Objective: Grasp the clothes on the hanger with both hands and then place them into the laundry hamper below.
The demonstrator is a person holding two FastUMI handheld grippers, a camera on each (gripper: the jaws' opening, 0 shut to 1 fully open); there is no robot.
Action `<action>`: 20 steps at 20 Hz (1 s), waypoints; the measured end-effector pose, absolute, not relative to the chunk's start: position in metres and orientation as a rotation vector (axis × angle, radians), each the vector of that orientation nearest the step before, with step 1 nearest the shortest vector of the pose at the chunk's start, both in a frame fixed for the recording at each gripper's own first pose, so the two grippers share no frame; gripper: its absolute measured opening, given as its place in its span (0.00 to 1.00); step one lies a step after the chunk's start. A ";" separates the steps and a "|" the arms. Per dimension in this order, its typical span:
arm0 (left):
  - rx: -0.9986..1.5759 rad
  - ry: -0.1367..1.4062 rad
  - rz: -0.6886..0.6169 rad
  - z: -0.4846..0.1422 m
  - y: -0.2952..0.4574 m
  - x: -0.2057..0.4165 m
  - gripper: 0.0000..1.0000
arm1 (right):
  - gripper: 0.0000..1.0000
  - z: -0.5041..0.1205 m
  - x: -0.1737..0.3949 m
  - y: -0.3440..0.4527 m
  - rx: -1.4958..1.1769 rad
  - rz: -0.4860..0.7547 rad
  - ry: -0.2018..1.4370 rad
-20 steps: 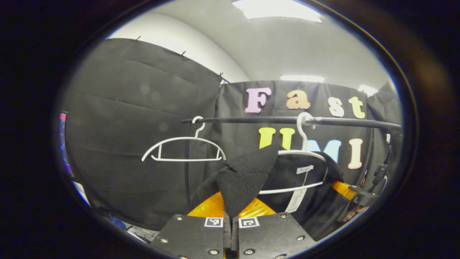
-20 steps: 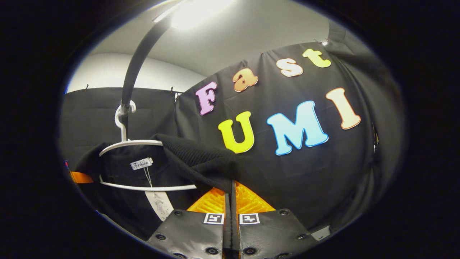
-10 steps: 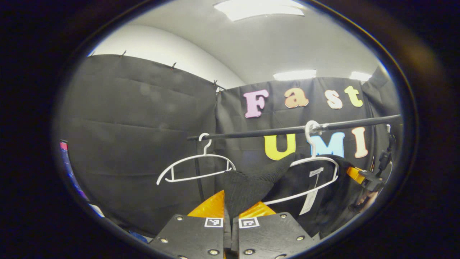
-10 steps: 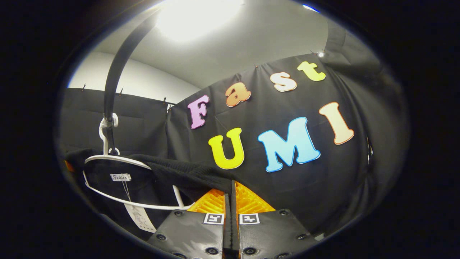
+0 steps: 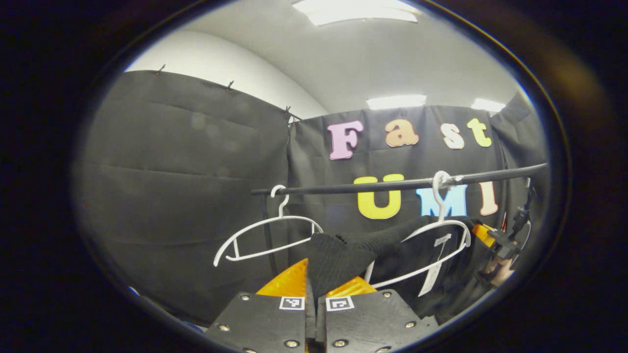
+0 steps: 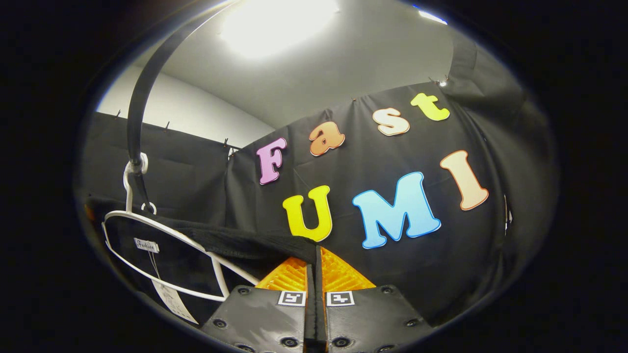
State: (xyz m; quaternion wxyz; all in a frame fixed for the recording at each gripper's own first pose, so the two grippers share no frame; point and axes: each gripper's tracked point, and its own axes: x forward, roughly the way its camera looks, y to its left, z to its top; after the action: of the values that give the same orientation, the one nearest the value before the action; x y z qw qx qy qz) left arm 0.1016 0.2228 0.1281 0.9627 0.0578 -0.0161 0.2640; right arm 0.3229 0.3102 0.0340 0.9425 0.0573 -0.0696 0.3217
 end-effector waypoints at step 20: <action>0.056 0.116 0.428 0.086 0.271 0.128 0.03 | 0.01 -0.008 0.339 0.333 0.134 0.800 -0.044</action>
State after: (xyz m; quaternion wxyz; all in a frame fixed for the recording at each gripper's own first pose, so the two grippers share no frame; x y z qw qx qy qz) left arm 0.1275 0.2710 0.0857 0.9752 0.0279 0.0574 0.2121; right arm 0.3389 0.3329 -0.0082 0.9186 0.0652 -0.0213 0.3892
